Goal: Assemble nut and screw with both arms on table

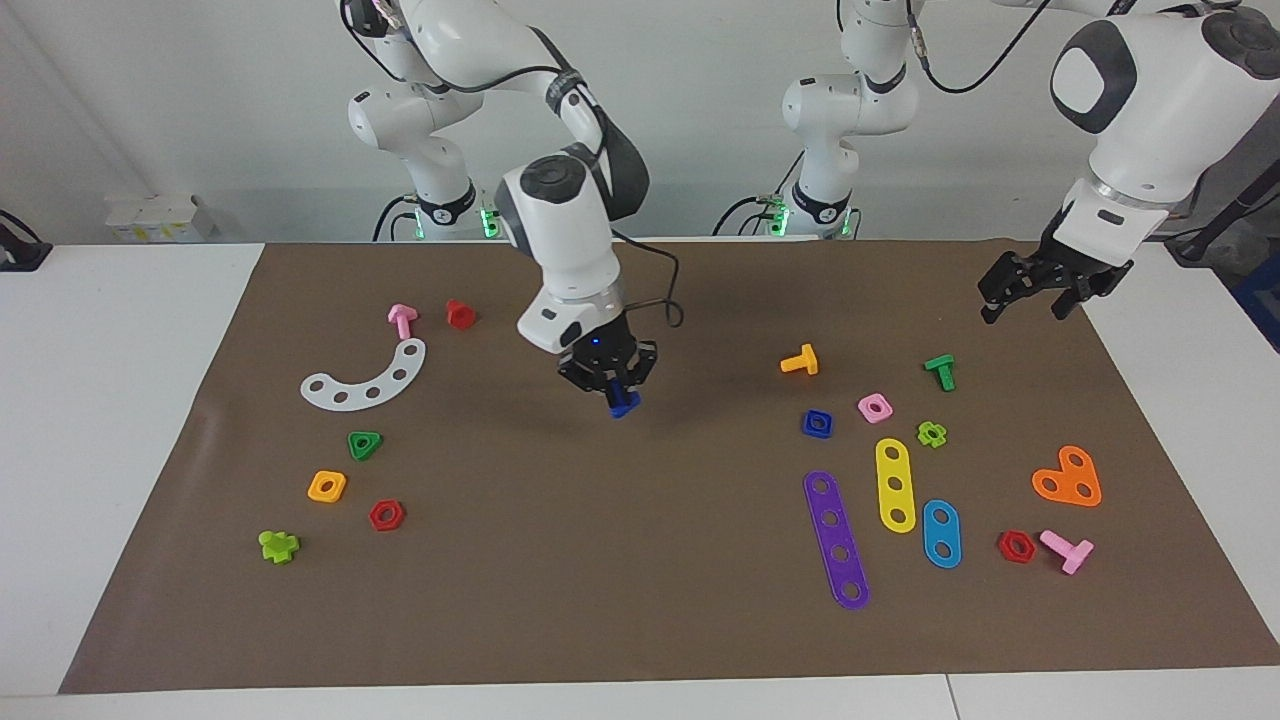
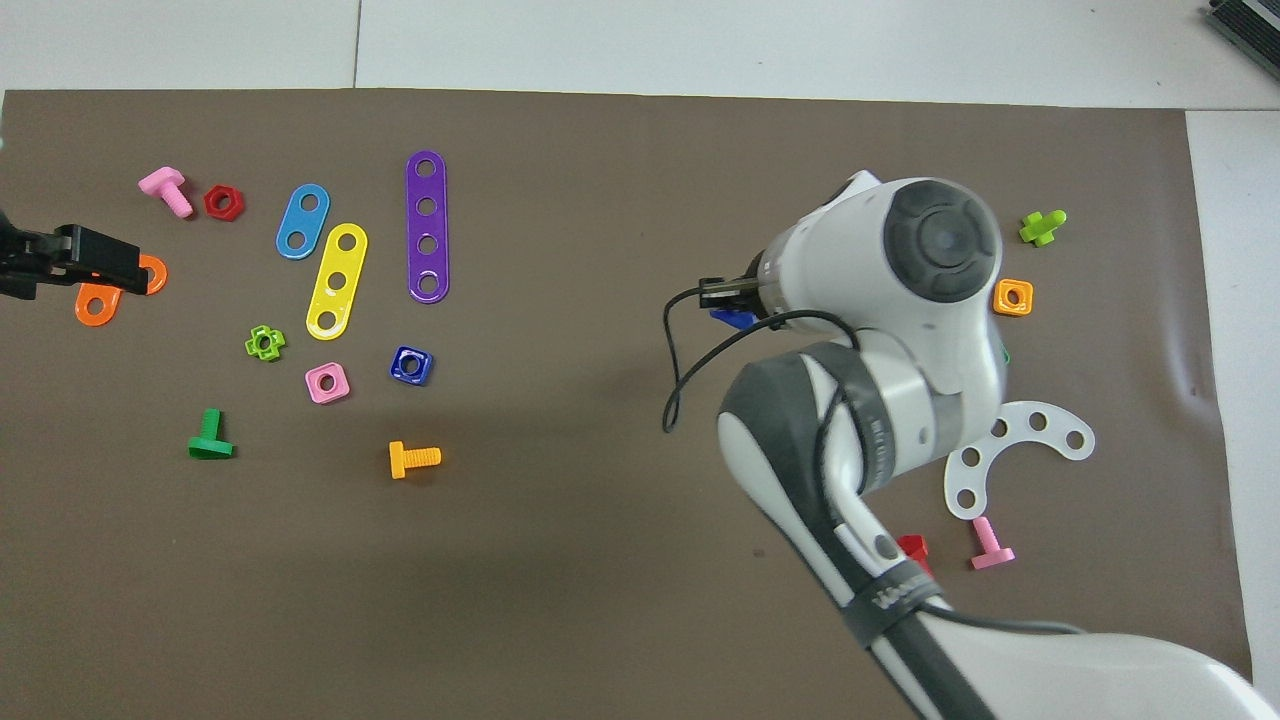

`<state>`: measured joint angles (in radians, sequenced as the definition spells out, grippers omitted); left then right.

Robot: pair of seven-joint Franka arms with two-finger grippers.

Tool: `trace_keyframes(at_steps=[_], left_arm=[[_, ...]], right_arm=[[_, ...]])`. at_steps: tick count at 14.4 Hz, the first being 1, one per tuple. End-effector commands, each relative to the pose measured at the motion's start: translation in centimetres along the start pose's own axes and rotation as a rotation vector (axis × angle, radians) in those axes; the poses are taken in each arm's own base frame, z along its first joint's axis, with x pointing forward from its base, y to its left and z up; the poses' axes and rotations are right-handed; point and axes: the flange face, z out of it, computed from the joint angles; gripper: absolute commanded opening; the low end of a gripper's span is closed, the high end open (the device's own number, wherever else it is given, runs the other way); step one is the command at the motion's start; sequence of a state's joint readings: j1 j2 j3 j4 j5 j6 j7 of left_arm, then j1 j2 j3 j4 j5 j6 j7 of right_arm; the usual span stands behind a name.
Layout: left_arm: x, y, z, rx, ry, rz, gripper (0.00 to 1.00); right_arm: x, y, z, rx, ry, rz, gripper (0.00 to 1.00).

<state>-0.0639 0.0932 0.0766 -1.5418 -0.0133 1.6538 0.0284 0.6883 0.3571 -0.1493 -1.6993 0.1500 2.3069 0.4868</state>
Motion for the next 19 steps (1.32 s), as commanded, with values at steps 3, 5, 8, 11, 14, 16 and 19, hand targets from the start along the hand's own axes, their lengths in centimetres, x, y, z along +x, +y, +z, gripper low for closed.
trace_keyframes(at_steps=[3, 5, 8, 11, 14, 16, 19], left_arm=[[-0.9, -0.3, -0.1, -0.006, -0.002, 0.008, 1.00], [-0.8, -0.3, -0.2, -0.006, 0.004, 0.004, 1.00], [-0.9, 0.3, -0.1, -0.006, -0.006, 0.017, 1.00], [-1.3, 2.0, -0.9, -0.011, 0.009, 0.046, 1.00], [-1.3, 2.3, -0.8, -0.012, 0.004, 0.049, 1.00], [-1.2, 2.3, -1.0, -0.011, 0.012, 0.056, 1.00], [-1.5, 2.4, -0.8, -0.014, 0.002, 0.059, 1.00]], right_arm=[[-0.5, -8.1, 7.2, -0.044, 0.049, 0.020, 0.00], [-0.2, -9.0, 8.6, -0.032, 0.097, 0.015, 0.00], [-0.1, -9.4, 9.6, 0.009, 0.146, 0.006, 0.00], [-1.9, -10.3, 10.6, 0.008, 0.129, -0.012, 0.00], [-2.8, -9.6, 12.0, 0.017, 0.137, -0.014, 0.00], [-3.0, -9.5, 12.3, 0.020, 0.143, -0.016, 0.35], [-2.9, -10.0, 11.6, 0.021, 0.148, -0.022, 1.00]])
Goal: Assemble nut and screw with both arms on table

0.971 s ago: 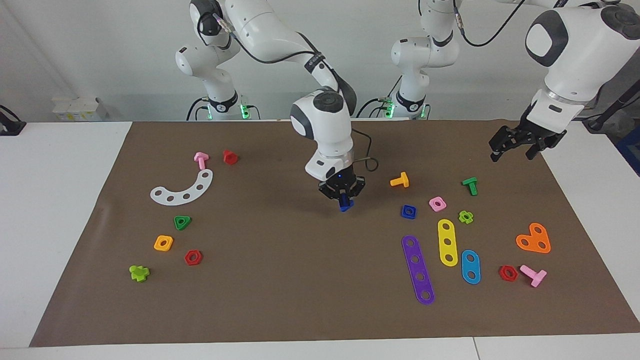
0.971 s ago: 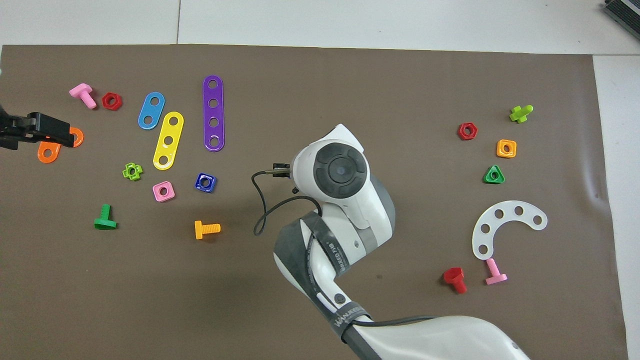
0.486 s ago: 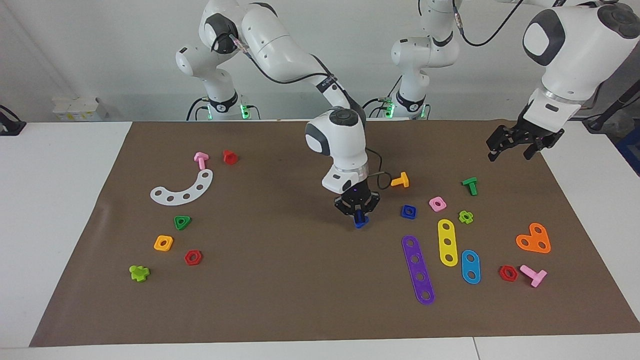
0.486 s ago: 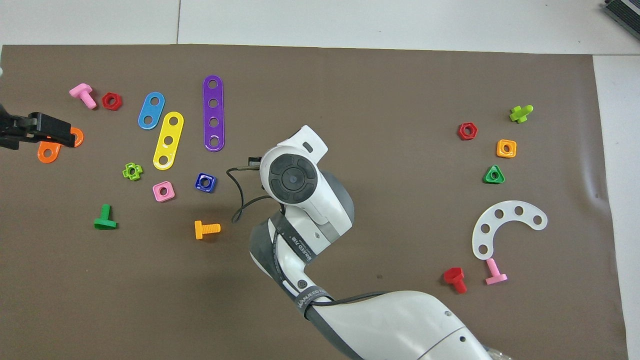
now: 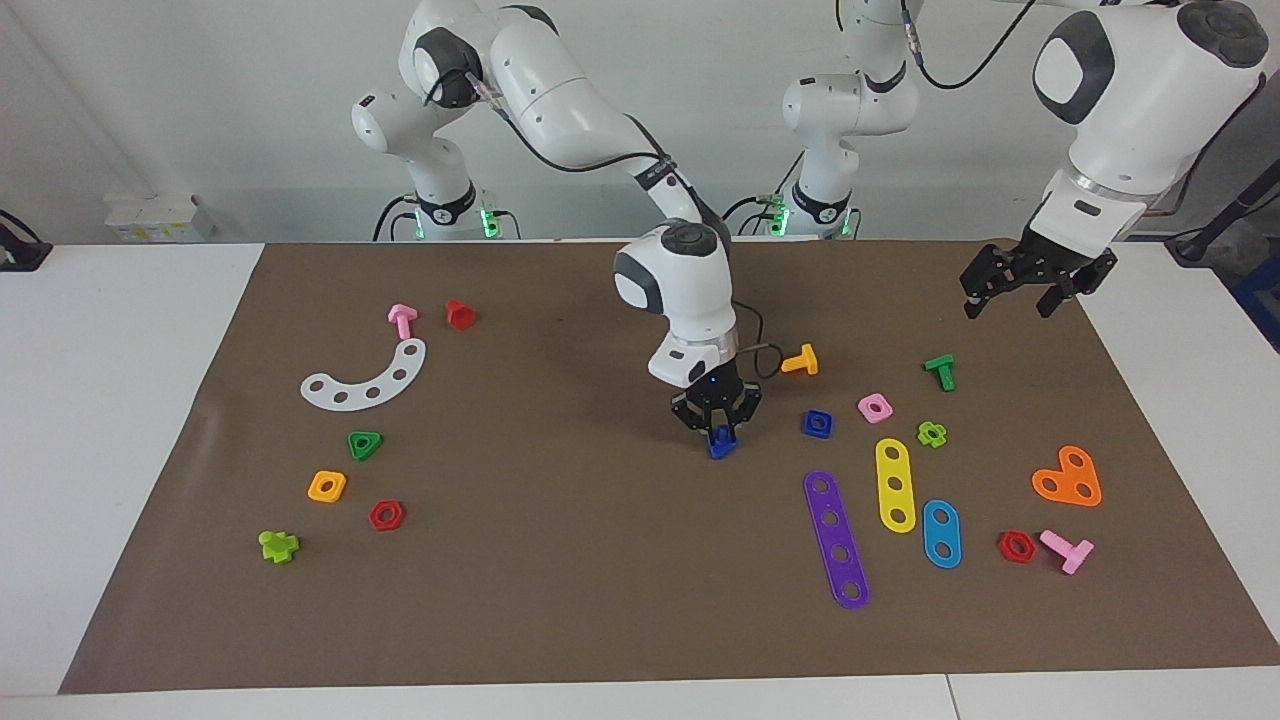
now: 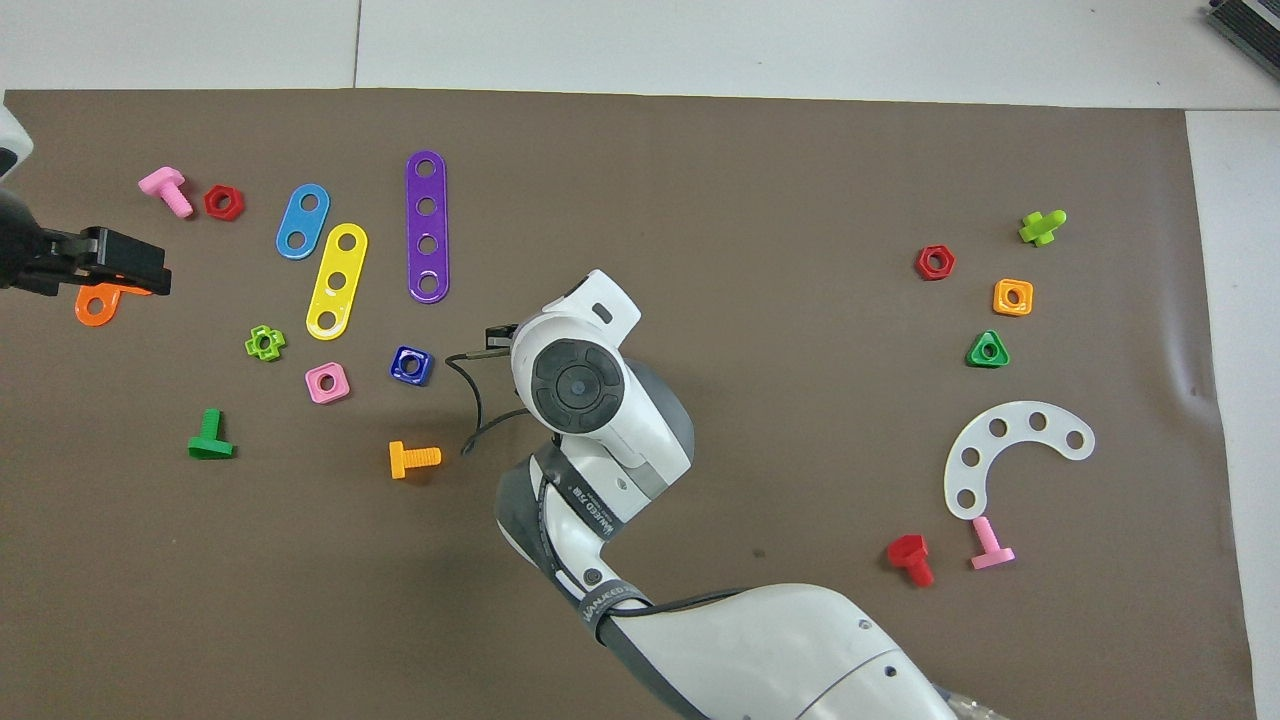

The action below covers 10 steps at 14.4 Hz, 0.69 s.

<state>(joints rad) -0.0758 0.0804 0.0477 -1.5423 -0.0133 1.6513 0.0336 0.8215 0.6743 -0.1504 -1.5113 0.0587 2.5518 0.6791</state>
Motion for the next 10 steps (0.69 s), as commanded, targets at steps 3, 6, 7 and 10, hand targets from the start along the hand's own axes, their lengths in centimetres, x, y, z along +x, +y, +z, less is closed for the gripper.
trace_keyframes(at_steps=[3, 6, 7, 10], left_arm=[[-2.7, 1.5, 1.7, -0.015, -0.034, 0.117, 0.99], [-3.4, 2.0, 3.3, -0.028, -0.056, 0.129, 0.88], [-3.0, 2.4, 4.0, -0.042, -0.056, 0.130, 0.88], [-0.6, 5.8, 7.5, -0.129, -0.038, 0.148, 0.88]], right_arm=[[2.2, 1.0, -4.3, -0.005, 0.022, 0.036, 1.00], [7.5, 6.9, -12.9, -0.056, -0.003, 0.118, 1.00], [8.6, 8.9, -15.5, -0.072, -0.023, 0.131, 1.00], [10.1, 15.5, -20.3, -0.146, -0.151, 0.085, 1.00]])
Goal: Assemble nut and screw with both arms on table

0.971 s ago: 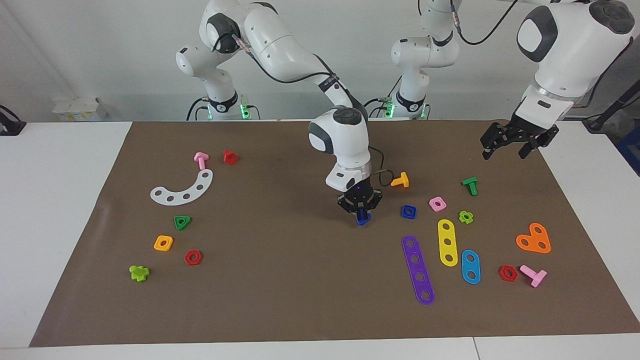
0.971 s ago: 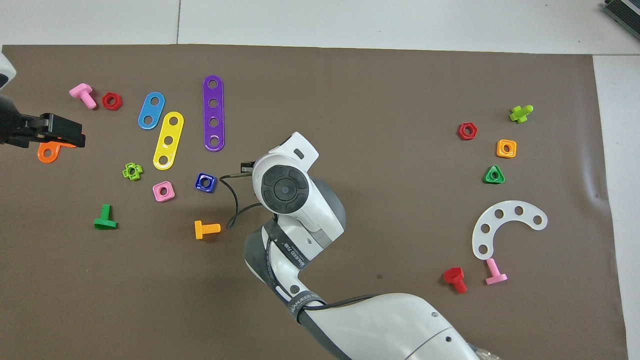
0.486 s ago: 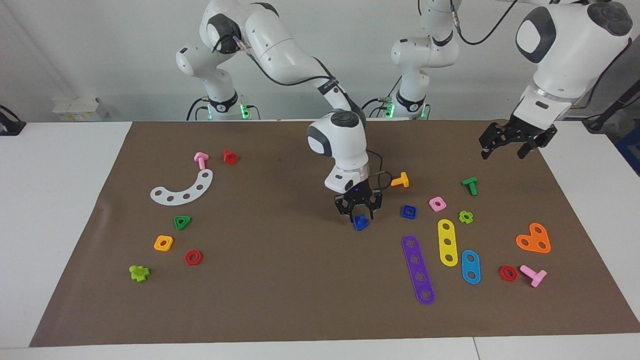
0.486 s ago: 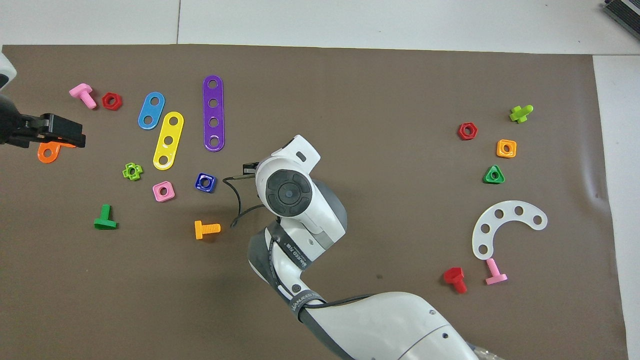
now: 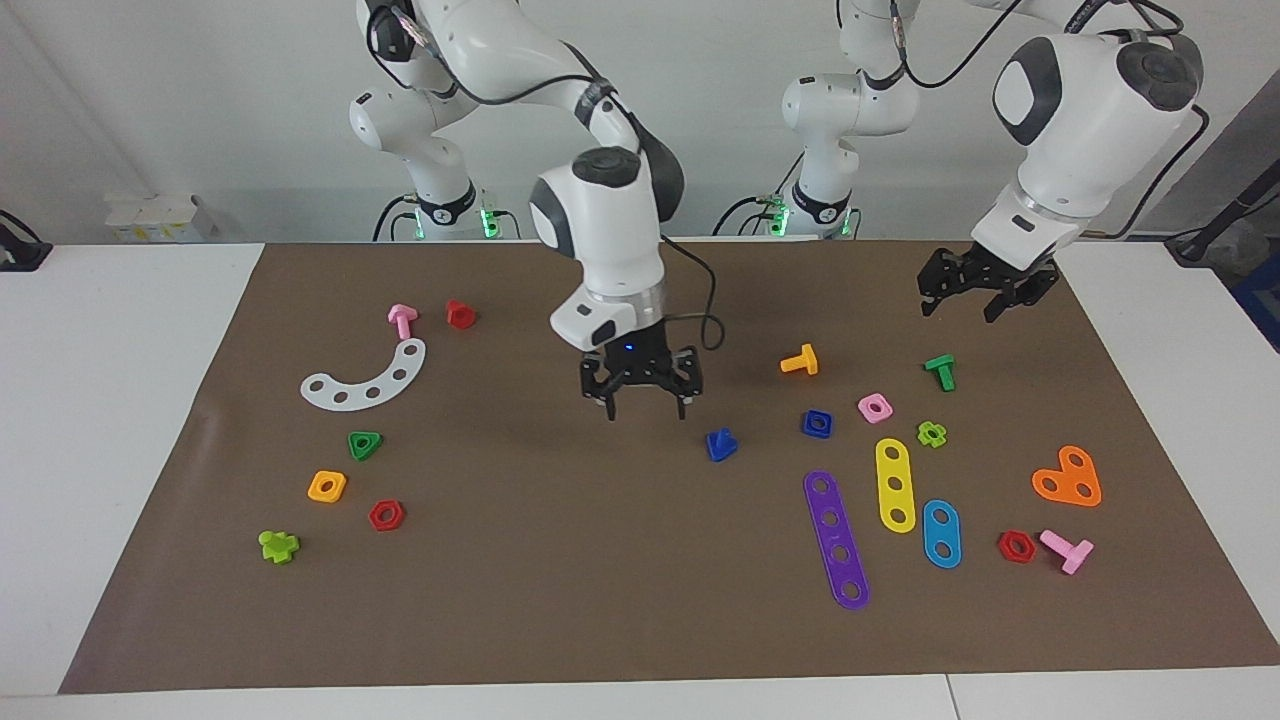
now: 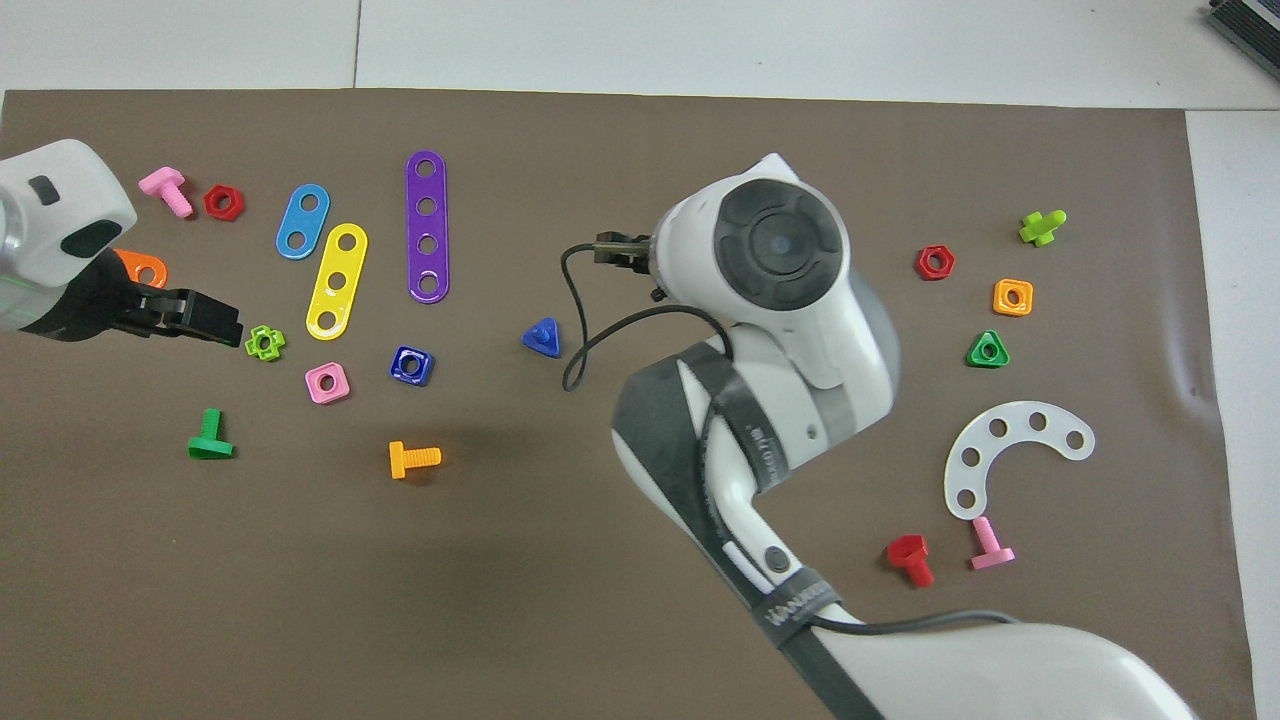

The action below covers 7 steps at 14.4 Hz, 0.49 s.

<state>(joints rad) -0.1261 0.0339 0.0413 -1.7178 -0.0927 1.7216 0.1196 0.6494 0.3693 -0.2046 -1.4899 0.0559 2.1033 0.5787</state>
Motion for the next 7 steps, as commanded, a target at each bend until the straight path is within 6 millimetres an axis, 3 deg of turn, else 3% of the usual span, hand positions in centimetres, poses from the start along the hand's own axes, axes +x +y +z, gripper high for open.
trace_keyframes(at_steps=[1, 4, 7], left_arm=[[2.4, 2.9, 3.9, -0.050, 0.022, 0.041, 0.88], [3.6, 3.8, 8.3, -0.068, 0.047, 0.036, 0.88], [3.8, 5.5, 12.8, -0.053, 0.086, 0.065, 0.87]], right_arm=[[-0.2, 5.4, -2.2, -0.060, -0.114, -0.055, 1.00], [-0.7, 13.3, -4.9, -0.063, -0.161, -0.053, 1.00], [-1.9, 20.9, -5.7, -0.068, -0.222, -0.051, 1.00]])
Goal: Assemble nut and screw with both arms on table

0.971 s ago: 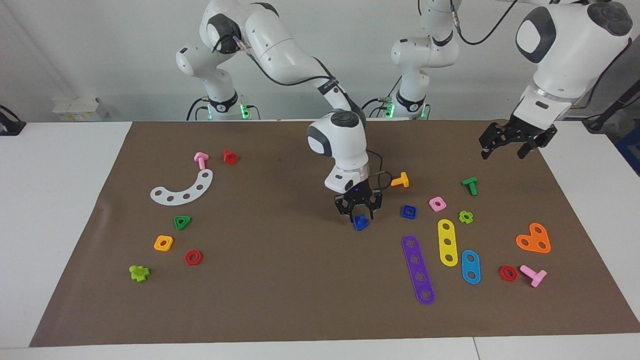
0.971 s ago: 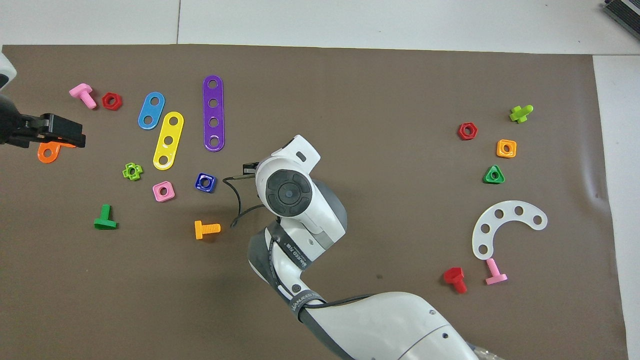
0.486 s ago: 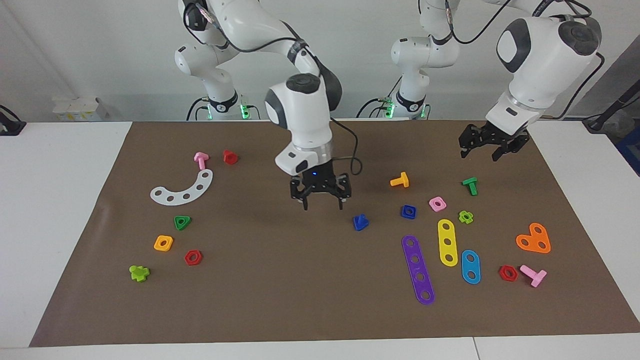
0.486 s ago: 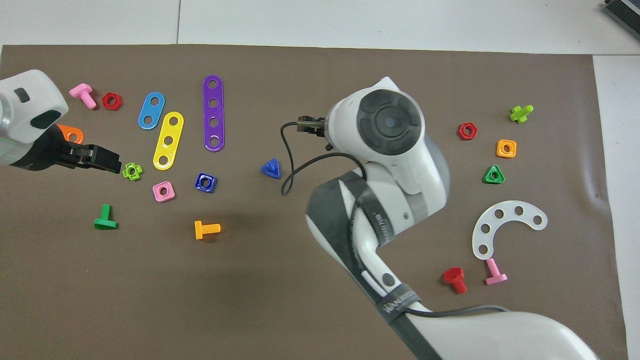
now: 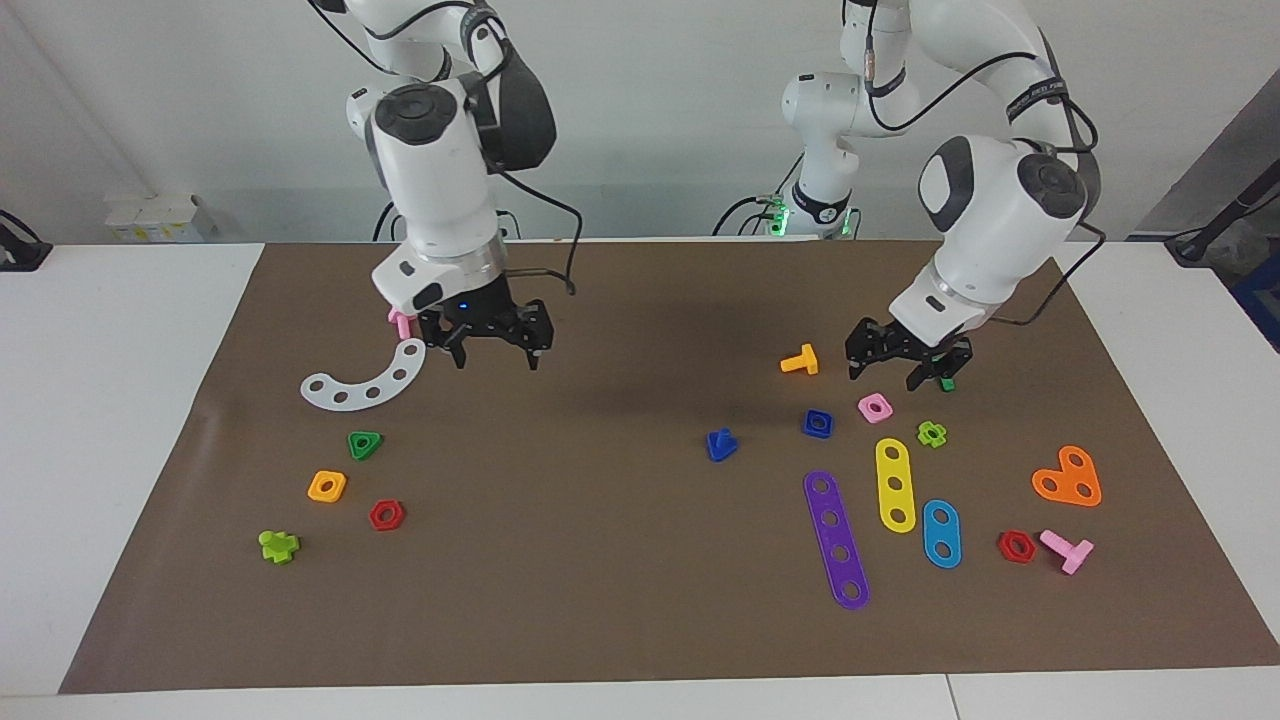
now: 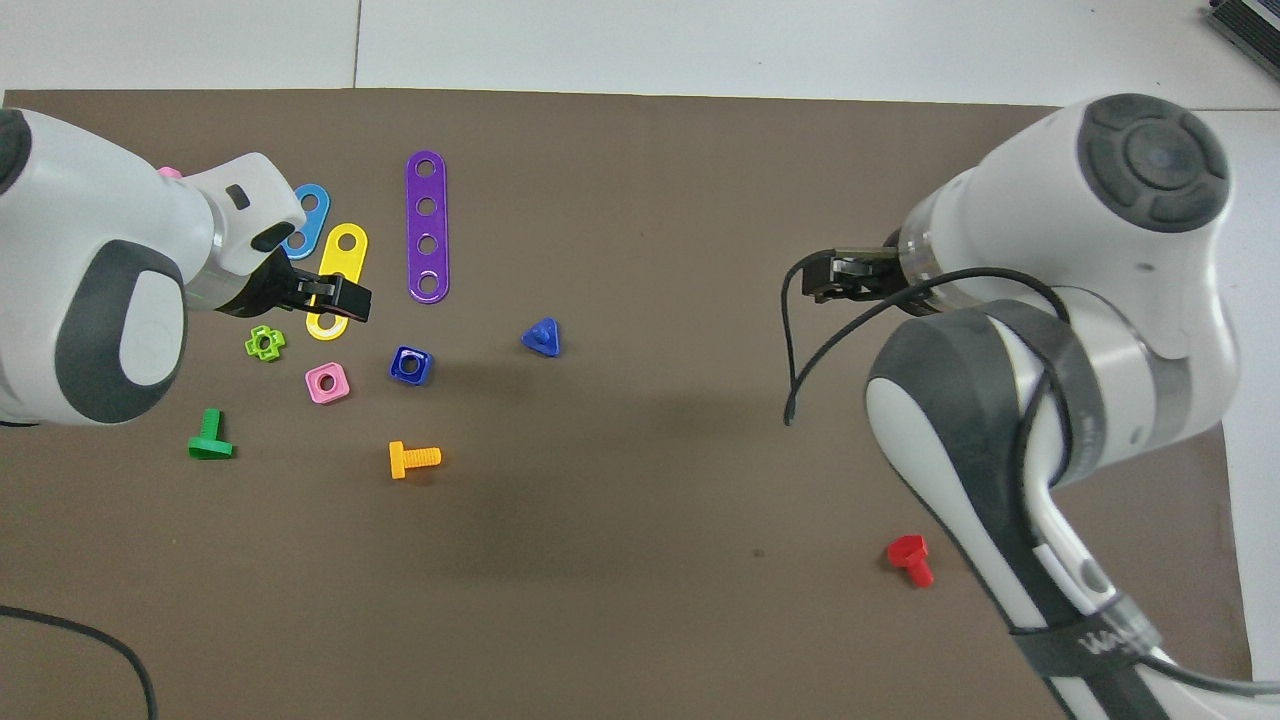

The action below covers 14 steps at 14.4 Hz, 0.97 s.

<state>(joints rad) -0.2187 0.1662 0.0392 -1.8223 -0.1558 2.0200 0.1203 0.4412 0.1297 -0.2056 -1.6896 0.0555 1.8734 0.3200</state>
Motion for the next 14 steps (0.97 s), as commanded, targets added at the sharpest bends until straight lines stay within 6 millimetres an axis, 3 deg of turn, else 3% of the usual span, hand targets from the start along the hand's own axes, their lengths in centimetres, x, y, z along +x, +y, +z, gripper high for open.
trace_keyframes(at_steps=[1, 6, 9, 12, 14], left_arm=[[-0.2, 1.6, 4.5, -0.009, 0.022, 0.027, 0.85], [0.3, 2.8, 10.9, 0.006, -0.012, 0.106, 0.83], [-0.3, 2.1, 12.1, 0.007, -0.027, 0.162, 0.80], [-1.2, 1.9, 13.7, 0.012, -0.030, 0.173, 0.77], [-1.9, 1.9, 14.5, 0.015, -0.034, 0.173, 0.76]], right_arm=[[-3.1, 6.6, 0.3, -0.001, -0.074, -0.019, 1.00], [-4.9, 14.5, -0.1, 0.012, -0.121, -0.011, 1.00], [-5.2, 19.9, -0.3, 0.022, -0.156, -0.037, 1.00], [-5.2, 21.9, -1.4, 0.028, -0.140, -0.055, 1.00], [-4.2, 21.7, -3.9, 0.021, -0.094, -0.065, 1.00]])
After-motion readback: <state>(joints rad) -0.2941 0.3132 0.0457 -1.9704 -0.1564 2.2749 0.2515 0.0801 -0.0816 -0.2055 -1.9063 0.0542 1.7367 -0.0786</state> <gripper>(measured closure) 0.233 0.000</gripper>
